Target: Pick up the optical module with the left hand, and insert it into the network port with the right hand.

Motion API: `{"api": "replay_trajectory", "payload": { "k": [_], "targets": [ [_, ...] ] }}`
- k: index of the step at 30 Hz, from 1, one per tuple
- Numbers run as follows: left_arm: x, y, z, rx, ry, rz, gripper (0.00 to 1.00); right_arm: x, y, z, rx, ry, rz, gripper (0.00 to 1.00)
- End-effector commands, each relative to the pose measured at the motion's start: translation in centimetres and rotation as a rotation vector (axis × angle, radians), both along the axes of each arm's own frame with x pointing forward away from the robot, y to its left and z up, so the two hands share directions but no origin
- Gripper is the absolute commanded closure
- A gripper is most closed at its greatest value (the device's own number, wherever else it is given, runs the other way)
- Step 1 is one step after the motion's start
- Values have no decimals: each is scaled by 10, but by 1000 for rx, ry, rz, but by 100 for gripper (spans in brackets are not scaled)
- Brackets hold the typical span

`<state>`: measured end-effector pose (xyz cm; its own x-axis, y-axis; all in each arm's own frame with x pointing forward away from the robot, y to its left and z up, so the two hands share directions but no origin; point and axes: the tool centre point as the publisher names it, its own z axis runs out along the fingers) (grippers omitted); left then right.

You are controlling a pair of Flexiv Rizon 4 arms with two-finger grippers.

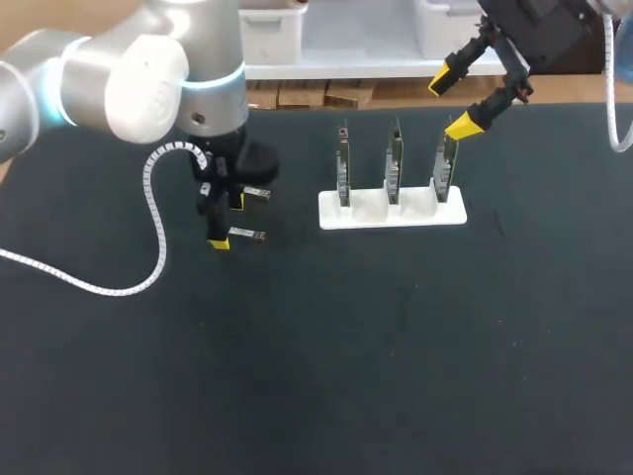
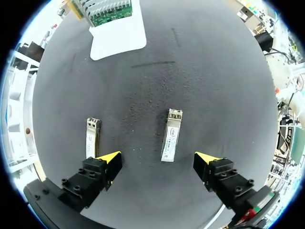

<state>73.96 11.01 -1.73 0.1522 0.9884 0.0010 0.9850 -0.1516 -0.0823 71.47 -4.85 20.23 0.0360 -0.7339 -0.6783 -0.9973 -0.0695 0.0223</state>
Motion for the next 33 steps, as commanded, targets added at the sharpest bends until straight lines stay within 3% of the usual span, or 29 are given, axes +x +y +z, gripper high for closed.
{"api": "replay_trajectory", "payload": {
  "k": [1, 6, 7, 9, 11, 24, 28, 33],
  "targets": [
    [6, -4, -3, 14, 18, -13, 0, -1, 0, 0, 2, -2, 0, 0],
    [5, -6, -8, 20, 30, -21, 4, -1, 0, 0, 2, -2, 0, 0],
    [4, -6, -8, 22, 30, -23, 25, -1, 0, 0, 2, -2, 0, 0],
    [4, -7, -8, 21, 28, -26, 57, -1, 0, 0, 2, -2, 0, 0],
    [4, -7, -8, 24, 23, -26, 98, -1, 0, 0, 2, -2, 0, 0],
    [-5, -3, -12, 20, 24, -7, 100, -1, 0, 0, 2, -2, 0, 0],
    [-5, -1, -5, 11, 11, 2, 100, -1, 0, 0, 2, -2, 0, 0],
    [-4, -4, 17, -88, -14, 37, 100, -1, 0, 0, 2, -2, 0, 0]
  ]
}}
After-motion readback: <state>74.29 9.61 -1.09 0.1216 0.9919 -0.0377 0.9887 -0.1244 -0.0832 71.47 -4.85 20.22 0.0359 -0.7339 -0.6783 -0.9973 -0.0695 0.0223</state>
